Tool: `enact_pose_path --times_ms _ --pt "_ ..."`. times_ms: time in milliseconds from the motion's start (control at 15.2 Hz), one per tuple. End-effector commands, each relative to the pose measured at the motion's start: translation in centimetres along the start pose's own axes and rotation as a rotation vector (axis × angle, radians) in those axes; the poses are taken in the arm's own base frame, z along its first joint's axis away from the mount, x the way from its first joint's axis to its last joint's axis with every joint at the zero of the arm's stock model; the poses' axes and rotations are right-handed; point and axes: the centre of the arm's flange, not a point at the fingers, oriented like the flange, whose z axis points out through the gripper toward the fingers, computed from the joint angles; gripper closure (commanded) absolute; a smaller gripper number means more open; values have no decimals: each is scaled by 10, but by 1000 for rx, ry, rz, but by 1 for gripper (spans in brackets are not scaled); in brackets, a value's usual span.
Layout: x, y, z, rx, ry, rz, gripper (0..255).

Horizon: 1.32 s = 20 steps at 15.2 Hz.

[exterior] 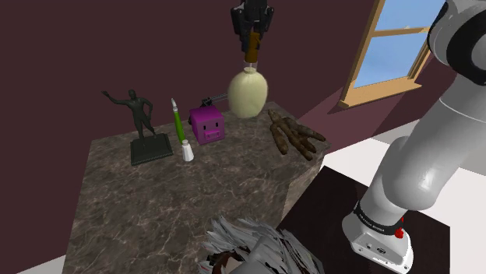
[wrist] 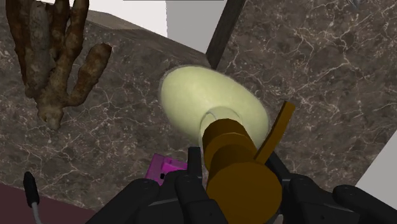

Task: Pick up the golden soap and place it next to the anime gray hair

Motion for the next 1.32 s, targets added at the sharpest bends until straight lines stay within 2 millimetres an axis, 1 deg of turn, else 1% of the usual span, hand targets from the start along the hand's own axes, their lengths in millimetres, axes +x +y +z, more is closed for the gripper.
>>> enact_pose_path --times_ms 0,792,858,1254 --pt "-15 -21 -3 0 0 1 255" --pt "-115 -144 -11 0 0 1 255" --pt "-118 -148 -11 0 0 1 255" --pt "-120 -148 21 0 0 1 255"
